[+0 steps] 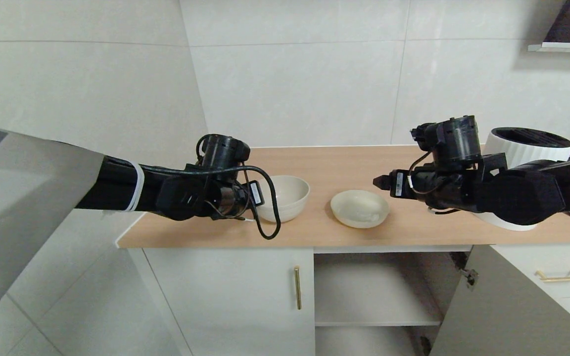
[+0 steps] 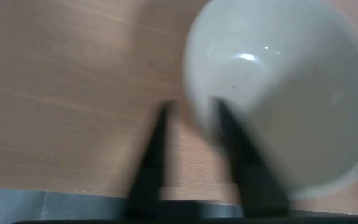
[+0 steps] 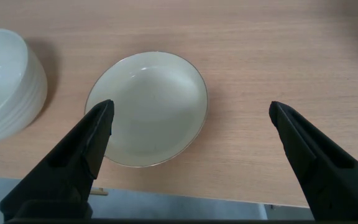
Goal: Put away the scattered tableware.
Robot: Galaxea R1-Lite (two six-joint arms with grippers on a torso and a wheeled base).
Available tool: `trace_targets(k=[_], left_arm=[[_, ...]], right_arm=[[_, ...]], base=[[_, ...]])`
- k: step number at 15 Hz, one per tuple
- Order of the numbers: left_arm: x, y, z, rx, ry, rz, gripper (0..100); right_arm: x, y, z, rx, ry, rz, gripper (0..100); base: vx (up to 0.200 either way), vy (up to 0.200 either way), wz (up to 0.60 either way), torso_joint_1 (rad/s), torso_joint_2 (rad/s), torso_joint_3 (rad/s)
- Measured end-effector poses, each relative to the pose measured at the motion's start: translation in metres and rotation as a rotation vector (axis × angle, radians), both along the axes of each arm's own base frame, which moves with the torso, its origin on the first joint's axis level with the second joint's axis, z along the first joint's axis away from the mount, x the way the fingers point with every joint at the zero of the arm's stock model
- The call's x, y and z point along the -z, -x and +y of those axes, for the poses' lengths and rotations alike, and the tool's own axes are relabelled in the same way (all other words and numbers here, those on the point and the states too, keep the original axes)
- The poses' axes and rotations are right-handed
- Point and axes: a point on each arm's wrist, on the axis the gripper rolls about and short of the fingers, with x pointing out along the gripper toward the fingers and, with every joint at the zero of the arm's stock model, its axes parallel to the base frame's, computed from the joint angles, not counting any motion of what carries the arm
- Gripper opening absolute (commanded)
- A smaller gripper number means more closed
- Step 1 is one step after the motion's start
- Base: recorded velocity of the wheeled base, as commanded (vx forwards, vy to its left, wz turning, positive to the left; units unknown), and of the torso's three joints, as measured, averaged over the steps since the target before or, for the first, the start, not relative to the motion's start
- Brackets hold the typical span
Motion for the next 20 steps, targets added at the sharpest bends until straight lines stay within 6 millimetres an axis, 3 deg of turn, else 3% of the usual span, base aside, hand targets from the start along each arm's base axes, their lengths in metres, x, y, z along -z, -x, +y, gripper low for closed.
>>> trace_targets(k=[4, 9, 15, 20], left_arm=[[0.001, 0.000, 0.000, -0.003, -0.003, 0.002, 0], [-0.032, 0.026, 0.010, 0.028, 0.048, -0.038, 0], [-0.062, 0.066, 0.023, 0.209, 0.184, -0.096, 0], [-0.070, 0.075, 0.027, 0.217, 0.184, -0.120, 0]], right_arm=[[-0.001, 0.001, 0.000, 0.000, -0.002, -0.003, 100], [0.000, -0.001, 0.000, 0.000, 0.000, 0.003, 100], [0.029, -0.019, 0.006, 0.038, 0.057, 0.081, 100], [0.057, -0.041, 0.007, 0.082, 0.099, 0.137, 100]], base=[[0.000, 0.000, 0.00, 0.000, 0.00, 0.000], [0.000, 0.000, 0.00, 0.000, 0.00, 0.000], [0.000, 0.000, 0.00, 0.000, 0.00, 0.000], [0.000, 0.000, 0.00, 0.000, 0.00, 0.000]])
